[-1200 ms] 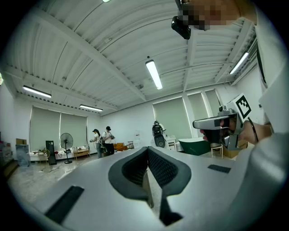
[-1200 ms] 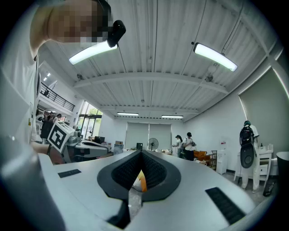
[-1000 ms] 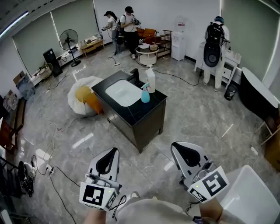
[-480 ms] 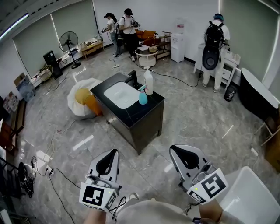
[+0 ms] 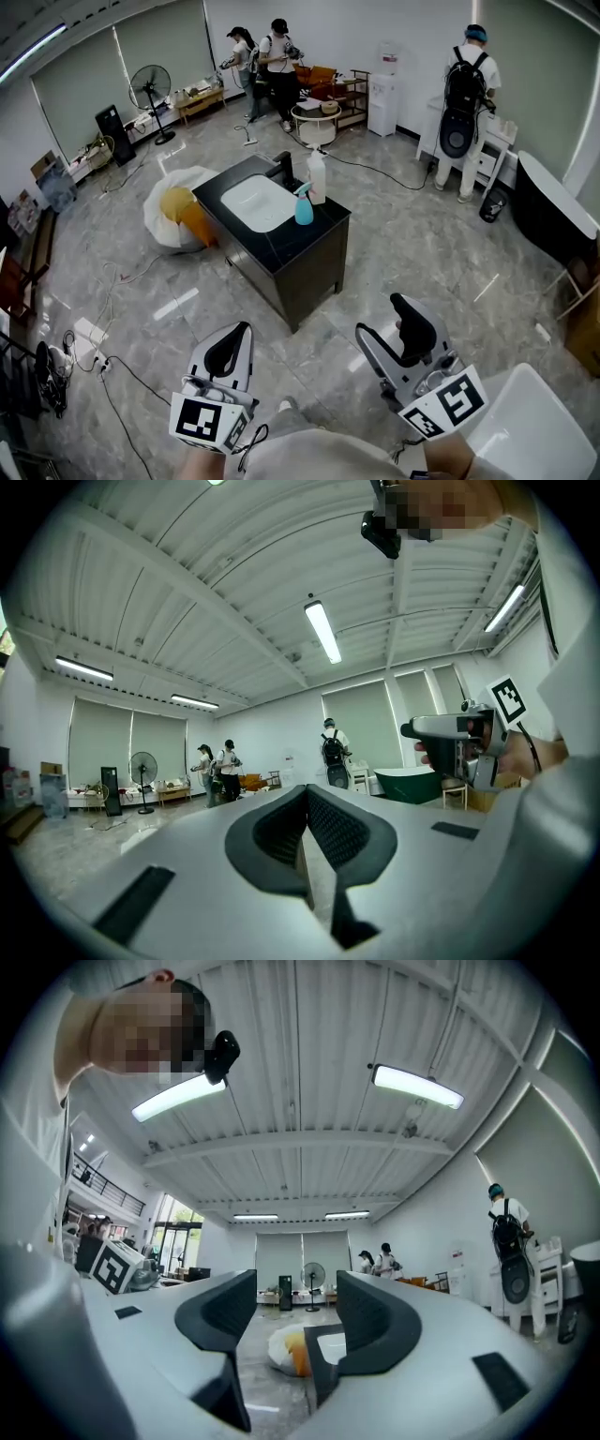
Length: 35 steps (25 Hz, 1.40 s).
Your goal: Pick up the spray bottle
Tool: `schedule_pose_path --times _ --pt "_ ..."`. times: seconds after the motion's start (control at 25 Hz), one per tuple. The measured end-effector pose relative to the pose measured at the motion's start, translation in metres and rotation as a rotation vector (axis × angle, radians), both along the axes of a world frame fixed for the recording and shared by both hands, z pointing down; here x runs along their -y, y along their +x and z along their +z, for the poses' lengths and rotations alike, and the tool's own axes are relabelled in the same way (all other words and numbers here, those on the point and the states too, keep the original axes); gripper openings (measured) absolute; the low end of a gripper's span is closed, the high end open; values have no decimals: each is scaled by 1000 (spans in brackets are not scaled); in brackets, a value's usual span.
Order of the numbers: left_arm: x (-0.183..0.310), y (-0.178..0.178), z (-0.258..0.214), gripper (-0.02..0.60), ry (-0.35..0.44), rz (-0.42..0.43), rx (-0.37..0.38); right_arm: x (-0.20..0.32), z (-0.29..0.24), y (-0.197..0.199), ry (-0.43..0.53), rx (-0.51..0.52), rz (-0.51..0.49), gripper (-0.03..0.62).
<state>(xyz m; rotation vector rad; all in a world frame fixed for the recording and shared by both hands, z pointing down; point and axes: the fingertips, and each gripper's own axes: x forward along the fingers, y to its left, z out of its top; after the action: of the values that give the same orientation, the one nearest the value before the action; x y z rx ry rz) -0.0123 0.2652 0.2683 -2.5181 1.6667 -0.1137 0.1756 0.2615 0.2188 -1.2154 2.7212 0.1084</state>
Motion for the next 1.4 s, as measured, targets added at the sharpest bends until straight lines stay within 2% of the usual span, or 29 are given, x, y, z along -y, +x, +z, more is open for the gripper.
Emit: schedule_pose_path --times 0.2,0.4,0.84,1.12,1.4 --pt "12 6 0 20 11 13 7 8 4 4 12 -36 6 276" --pt "26 10 0 20 35 26 -11 22 10 8 10 -17 19 275" --pt "77 -5 3 20 77 40 -59 76 29 -5 -11 -37 36 272" --pt "134 -29 17 20 37 46 -47 132 42 -35 -34 -54 30 270" --pt "211 -57 21 20 11 80 -38 206 48 -69 -62 -73 51 270"
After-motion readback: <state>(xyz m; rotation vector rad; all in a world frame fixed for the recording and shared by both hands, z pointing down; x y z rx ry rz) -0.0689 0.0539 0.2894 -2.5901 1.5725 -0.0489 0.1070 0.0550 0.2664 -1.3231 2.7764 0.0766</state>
